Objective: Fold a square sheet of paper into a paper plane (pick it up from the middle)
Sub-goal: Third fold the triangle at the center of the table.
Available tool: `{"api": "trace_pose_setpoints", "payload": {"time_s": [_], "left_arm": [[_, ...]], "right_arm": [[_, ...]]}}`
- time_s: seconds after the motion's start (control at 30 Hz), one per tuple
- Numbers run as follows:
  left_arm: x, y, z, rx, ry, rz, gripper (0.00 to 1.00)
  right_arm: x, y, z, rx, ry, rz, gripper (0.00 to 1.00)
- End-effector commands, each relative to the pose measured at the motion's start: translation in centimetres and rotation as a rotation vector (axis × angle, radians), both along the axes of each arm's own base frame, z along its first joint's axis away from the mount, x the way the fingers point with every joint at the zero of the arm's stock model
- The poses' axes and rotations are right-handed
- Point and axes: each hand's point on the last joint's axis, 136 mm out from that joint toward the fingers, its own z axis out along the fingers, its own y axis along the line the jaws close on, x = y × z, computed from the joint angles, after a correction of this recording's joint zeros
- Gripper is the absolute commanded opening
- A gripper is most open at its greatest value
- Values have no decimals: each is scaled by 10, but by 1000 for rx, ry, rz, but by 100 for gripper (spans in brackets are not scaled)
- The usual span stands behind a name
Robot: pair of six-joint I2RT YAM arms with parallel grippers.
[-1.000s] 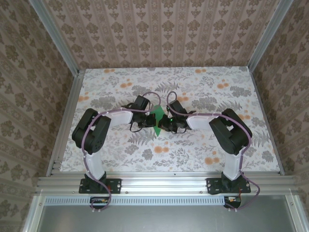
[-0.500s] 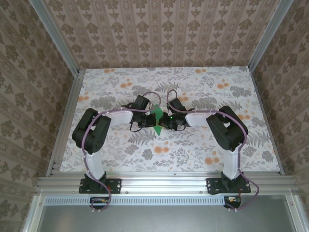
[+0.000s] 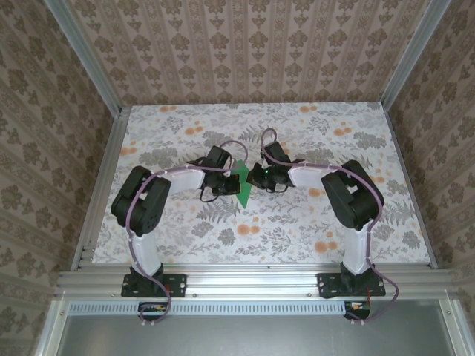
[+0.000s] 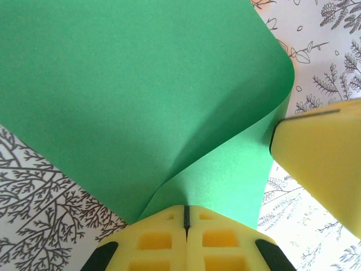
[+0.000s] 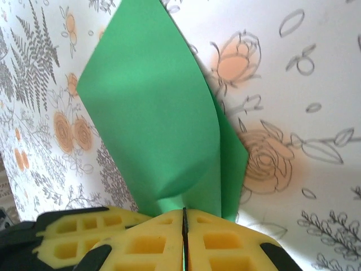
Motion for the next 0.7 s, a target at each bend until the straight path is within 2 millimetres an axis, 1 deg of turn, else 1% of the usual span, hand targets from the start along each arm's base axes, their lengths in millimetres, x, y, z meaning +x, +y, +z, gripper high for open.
{"api": "trace_pose_setpoints", "payload": {"time_s": [0.0,0.13,0.33,0.4,0.6,0.67], "left_arm": [[-15,19,-30,117,67,-7,0],[-15,19,-30,120,70,-13,0],[-18,22,-31,132,74,-19,0],[-18,22,-31,135,74,-23,0],[-20,22,-33,139,78,-29,0],[-20,22,-32,140,77,-29,0]], "right_arm": [[0,-1,-15,-44,32,14,10],[3,-6,-23,-65,44,0,10],[15,-17,-28,-99,49,-40,10],[20,-20,-28,-106,45,-49,10],[43,-25,-7,-114,-15,-67,10],[47,-24,1,-112,-33,-55,10]]}}
